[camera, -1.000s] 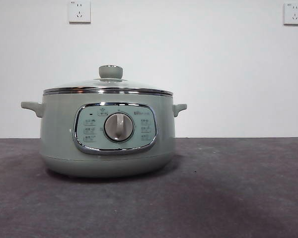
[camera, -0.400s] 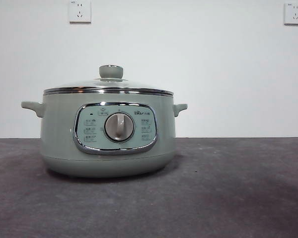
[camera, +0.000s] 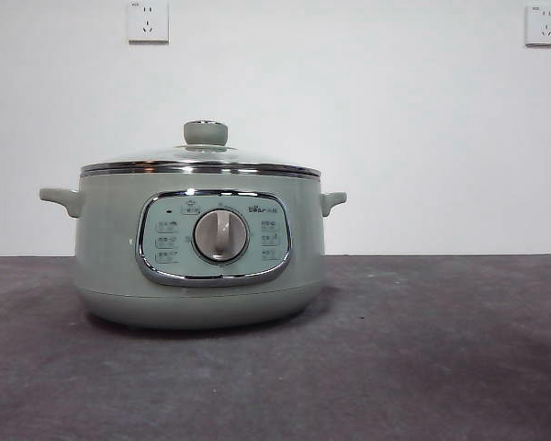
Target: Pick up the corn,open the lid,put the corn in the pot,close the lid
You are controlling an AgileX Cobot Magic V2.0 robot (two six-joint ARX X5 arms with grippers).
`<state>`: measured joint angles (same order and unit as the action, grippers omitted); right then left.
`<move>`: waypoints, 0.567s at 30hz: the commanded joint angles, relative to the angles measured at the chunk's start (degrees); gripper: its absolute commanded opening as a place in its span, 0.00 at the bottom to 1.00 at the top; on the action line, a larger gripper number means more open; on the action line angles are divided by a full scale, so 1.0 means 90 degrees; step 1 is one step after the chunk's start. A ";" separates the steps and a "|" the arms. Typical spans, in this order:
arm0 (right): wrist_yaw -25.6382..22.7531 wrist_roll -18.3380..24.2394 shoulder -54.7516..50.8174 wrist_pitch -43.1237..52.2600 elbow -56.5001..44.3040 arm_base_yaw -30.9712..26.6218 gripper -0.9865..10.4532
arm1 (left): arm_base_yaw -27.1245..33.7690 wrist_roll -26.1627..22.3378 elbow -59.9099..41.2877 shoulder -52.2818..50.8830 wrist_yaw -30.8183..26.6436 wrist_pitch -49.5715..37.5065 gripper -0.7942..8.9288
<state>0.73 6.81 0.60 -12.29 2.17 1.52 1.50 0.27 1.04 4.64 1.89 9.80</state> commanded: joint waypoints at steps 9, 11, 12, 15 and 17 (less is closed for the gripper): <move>-0.0211 -0.0568 -0.0017 0.0032 -0.0083 -0.0005 0.09 | 0.0022 -0.0007 -0.0066 0.0002 0.0002 -0.0039 0.08; -0.0206 -0.0568 -0.0017 0.0032 -0.0083 -0.0005 0.09 | 0.0022 -0.0007 -0.0066 0.0002 0.0002 -0.0039 0.08; -0.0204 -0.0568 -0.0012 0.0029 -0.0083 -0.0005 0.09 | 0.0022 -0.0007 -0.0066 0.0002 0.0000 -0.0039 0.08; -0.0204 -0.0568 -0.0010 0.0032 -0.0083 -0.0005 0.09 | 0.0022 -0.0007 -0.0066 0.0002 0.0002 -0.0039 0.08; -0.0204 -0.0568 -0.0010 0.0029 -0.0083 -0.0005 0.09 | 0.0022 -0.0007 -0.0066 0.0002 0.0000 -0.0039 0.08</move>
